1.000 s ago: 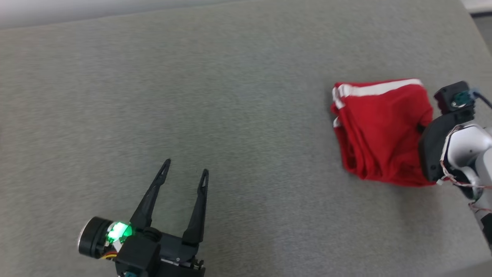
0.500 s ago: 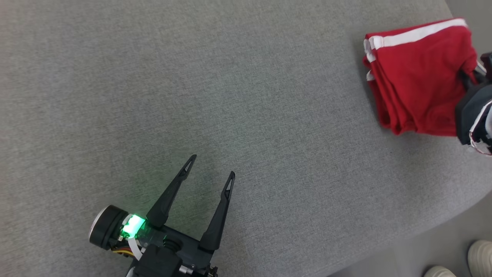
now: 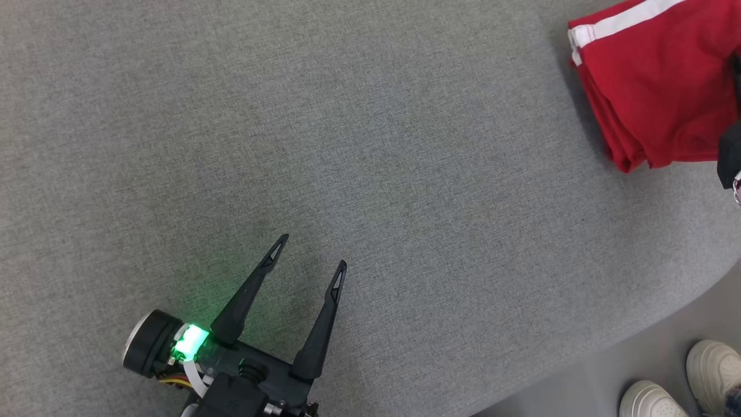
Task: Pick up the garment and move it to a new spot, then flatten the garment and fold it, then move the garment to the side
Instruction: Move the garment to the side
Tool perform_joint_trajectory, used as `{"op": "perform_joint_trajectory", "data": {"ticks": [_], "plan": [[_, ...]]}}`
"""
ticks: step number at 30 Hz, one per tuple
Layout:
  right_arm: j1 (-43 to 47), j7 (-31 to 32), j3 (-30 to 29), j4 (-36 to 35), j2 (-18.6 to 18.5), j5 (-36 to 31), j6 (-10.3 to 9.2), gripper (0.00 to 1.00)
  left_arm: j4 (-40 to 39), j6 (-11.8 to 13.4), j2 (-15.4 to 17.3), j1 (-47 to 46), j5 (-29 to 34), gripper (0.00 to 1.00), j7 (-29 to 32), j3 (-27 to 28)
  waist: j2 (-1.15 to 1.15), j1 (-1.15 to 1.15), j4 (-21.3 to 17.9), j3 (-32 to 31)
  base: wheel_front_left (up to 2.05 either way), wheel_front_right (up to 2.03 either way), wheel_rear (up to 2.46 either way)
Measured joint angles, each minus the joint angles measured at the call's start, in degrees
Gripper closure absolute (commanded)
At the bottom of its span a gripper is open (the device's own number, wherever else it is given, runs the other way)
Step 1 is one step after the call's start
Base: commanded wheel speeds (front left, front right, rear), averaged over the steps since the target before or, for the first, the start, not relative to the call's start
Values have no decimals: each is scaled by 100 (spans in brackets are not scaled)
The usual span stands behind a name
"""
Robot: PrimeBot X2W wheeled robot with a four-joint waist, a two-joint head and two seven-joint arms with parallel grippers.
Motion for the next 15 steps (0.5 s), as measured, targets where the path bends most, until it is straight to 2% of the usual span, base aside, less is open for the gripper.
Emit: {"op": "perform_joint_trajectory", "data": {"ticks": [1,11,15], "plan": [[-21,-26,7,31,21,-47,0,2,3,15,4,-1,0,0,0,-3,0,0,-7,-1,0,0,0],[16,-398,-83,43,143,-154,0,0,75,118,-40,-121,-116,0,0,29,0,0,61,-167,0,0,0],[286,-620,-204,-178,172,57,0,0,193,194,-160,-167,-256,0,1,75,0,0,205,-317,0,0,0]]}}
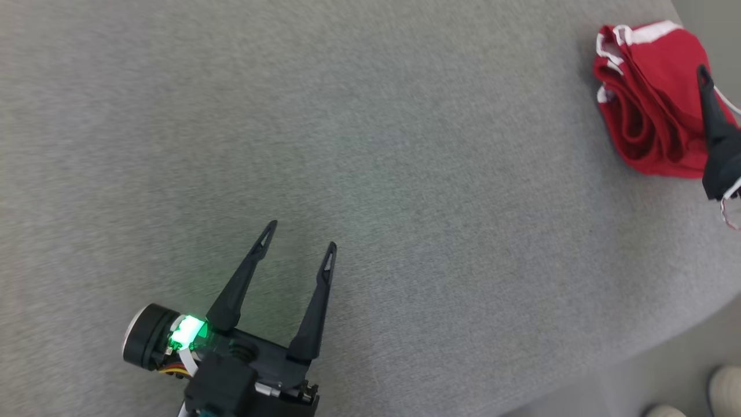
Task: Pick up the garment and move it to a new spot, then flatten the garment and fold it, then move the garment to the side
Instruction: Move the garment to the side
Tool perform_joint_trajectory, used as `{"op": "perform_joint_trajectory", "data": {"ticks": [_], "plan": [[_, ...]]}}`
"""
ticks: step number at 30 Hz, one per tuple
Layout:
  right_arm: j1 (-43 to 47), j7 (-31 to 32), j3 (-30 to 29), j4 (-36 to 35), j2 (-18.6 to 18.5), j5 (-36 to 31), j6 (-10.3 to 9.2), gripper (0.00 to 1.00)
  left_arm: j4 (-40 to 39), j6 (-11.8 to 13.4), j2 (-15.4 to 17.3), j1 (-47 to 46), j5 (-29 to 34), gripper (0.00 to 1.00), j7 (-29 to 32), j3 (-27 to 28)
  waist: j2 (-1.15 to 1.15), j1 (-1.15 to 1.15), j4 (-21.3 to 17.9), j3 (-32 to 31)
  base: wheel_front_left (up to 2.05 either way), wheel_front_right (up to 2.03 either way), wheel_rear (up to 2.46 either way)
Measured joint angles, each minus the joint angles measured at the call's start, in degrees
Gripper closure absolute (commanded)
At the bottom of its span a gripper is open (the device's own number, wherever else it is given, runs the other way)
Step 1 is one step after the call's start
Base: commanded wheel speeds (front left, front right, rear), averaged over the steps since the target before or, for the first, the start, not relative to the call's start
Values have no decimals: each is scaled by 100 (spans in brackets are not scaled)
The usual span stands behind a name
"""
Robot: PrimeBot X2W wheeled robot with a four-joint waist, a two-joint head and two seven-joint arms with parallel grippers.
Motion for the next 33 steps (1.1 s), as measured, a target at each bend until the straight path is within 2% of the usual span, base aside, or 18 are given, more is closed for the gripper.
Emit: {"op": "perform_joint_trajectory", "data": {"ticks": [7,11,17,25,33], "plan": [[964,-370,-378,-760,22,467,0,0,399,159,-232,82,-379,0,-1,291,0,0,355,-456,0,0,0],[1738,-497,-597,-1474,77,734,0,0,615,257,-318,345,-560,0,-1,534,0,-1,574,-826,0,0,0],[2995,-559,-944,-2736,313,780,0,0,903,399,-430,822,-733,0,-1,983,-1,-1,901,-1466,0,0,0],[4480,-491,-1258,-3906,1004,638,0,0,1300,405,-516,1450,-855,0,0,1506,-2,-2,1344,-2315,0,0,0],[5458,-713,-1486,-4161,1670,421,0,0,1514,341,-561,1679,-837,0,-1,1703,-2,-2,1796,-2912,0,0,0]]}}
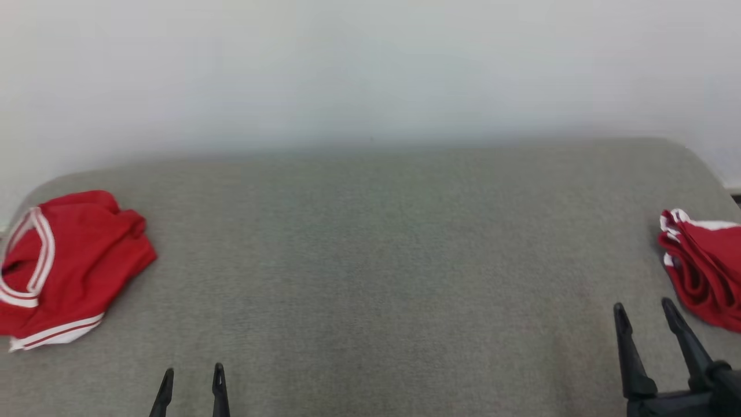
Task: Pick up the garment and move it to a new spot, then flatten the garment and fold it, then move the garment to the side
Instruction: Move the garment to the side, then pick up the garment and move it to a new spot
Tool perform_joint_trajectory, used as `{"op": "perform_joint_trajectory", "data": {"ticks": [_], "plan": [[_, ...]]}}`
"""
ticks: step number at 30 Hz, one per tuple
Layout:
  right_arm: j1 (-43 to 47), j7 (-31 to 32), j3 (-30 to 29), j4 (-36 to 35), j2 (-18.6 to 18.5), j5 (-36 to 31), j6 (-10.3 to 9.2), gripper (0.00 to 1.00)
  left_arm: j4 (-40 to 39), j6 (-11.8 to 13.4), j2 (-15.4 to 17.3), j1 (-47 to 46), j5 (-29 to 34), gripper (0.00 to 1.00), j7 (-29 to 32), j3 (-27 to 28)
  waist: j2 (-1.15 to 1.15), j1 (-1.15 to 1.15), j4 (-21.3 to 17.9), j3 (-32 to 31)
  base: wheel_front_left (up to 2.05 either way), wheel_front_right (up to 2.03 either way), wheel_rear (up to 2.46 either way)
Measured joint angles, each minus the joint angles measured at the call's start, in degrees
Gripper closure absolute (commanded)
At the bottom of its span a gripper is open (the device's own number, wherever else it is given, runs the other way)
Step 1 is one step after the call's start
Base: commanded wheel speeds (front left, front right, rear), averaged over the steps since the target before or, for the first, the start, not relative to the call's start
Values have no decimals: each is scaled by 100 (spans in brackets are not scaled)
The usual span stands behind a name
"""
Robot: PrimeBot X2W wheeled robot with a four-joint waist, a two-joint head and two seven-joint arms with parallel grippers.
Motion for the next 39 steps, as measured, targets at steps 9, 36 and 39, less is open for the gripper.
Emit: {"op": "perform_joint_trajectory", "data": {"ticks": [9,36,39], "plan": [[522,-108,-698,-205,800,-413,0,0,174,-22,-9,235,24,0,0,48,1,1,314,-434,0,0,0],[806,-108,-723,-60,1139,-558,0,0,274,1,-12,331,19,0,0,40,3,2,170,-514,0,0,0],[806,-108,-722,-34,1148,-553,0,0,276,-19,-12,326,18,0,0,74,3,2,157,-509,0,0,0]]}}
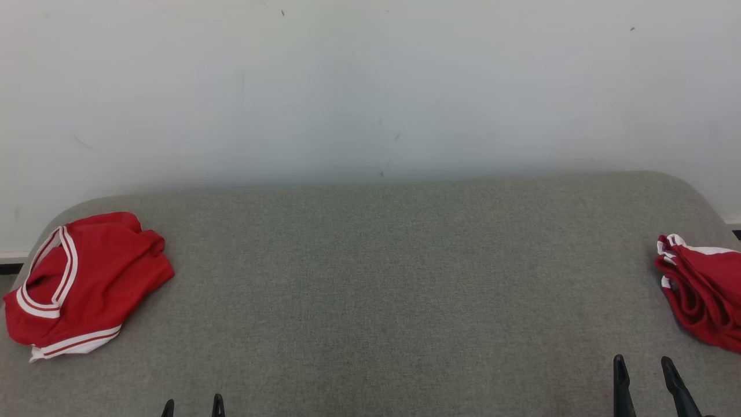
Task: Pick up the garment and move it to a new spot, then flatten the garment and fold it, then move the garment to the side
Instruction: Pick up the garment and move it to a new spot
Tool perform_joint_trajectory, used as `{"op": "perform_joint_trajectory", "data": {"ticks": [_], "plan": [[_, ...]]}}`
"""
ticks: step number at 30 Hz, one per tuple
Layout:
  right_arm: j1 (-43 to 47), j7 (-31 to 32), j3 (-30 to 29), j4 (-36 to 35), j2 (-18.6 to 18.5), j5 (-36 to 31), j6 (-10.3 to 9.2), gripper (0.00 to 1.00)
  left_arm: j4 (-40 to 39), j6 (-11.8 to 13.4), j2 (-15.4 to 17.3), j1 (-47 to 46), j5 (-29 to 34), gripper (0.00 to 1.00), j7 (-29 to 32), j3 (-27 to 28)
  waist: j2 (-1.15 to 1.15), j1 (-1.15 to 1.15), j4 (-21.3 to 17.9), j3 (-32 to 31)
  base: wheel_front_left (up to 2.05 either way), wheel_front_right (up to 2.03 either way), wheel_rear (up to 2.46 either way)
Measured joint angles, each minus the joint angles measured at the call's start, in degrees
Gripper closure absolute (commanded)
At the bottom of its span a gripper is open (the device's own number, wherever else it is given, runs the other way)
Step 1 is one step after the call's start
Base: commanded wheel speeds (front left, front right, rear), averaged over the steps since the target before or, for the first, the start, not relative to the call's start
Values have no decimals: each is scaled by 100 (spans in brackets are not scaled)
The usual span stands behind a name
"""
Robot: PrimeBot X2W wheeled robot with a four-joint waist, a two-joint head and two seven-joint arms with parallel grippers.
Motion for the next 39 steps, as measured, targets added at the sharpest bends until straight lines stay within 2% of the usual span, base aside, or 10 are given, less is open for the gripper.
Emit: {"op": "perform_joint_trajectory", "data": {"ticks": [7,14,32,39], "plan": [[-4,-1,4,-4,10,3,0,0,-29,23,0,-26,8,0,1,42,0,0,82,11,0,0,0],[5,0,70,41,19,14,0,0,-15,19,-2,-60,124,0,0,32,0,0,433,17,0,0,0],[15,-10,436,104,30,252,0,0,-56,-225,19,20,348,0,1,582,0,0,2074,-20,0,0,0],[-237,-10,710,160,34,243,0,0,-213,-174,13,51,374,0,0,750,0,0,2661,32,0,0,0]]}}
